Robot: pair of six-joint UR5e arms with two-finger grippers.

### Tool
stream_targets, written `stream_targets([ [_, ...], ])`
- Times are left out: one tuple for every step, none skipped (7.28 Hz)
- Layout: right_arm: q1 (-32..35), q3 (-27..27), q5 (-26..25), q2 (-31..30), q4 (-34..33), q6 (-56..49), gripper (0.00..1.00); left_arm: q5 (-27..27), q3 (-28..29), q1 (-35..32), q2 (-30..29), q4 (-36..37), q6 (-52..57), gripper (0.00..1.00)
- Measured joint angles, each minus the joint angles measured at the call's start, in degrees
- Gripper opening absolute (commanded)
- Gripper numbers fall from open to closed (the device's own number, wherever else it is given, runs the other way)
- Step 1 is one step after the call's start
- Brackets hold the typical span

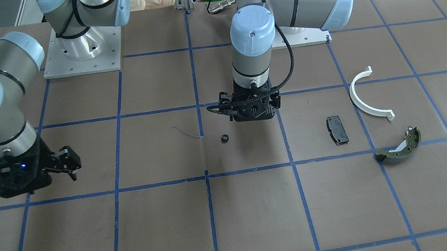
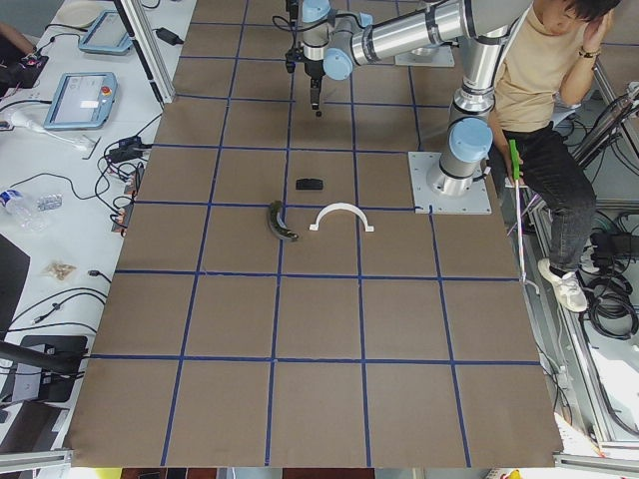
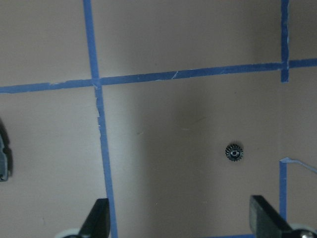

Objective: Place bearing gear from tray to pile

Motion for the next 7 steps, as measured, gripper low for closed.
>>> stream_targets([
  [-5.31, 0.03, -0.39, -0.47, 0.21, -4.38, 1.0, -1.41, -1.39, -1.02, -2.28, 3.69, -0.23, 1.0],
  [-10.84, 0.15, -0.32, -0.6, 0.25, -7.59, 1.0, -2.46, -1.88, -2.01, -4.5, 6.6, -0.56, 1.0],
  [-16.89, -0.1, 0.0, -0.66, 0.14, -12.68, 1.0, -2.92, -2.01, -2.89, -6.33, 8.96, -1.31, 1.0],
  [-22.0, -0.81, 0.24, -0.39, 0.06, -18.58, 1.0, -2.98, -2.01, -3.61, -7.69, 10.43, -2.0, 1.0],
  [-26.32, -1.71, 1.05, 0.64, -0.05, -24.34, 1.0, -2.84, -2.01, -3.99, -8.69, 11.95, -2.04, 1.0],
  [-29.86, -2.56, 2.31, 2.65, -0.35, -29.54, 1.0, -2.64, -1.98, -4.14, -9.6, 13.86, -1.9, 0.98],
  [-32.17, -3.55, 2.91, 5.55, -1.45, -34.1, 1.0, -2.55, -1.95, -4.22, -10.47, 15.18, -1.91, 0.86],
])
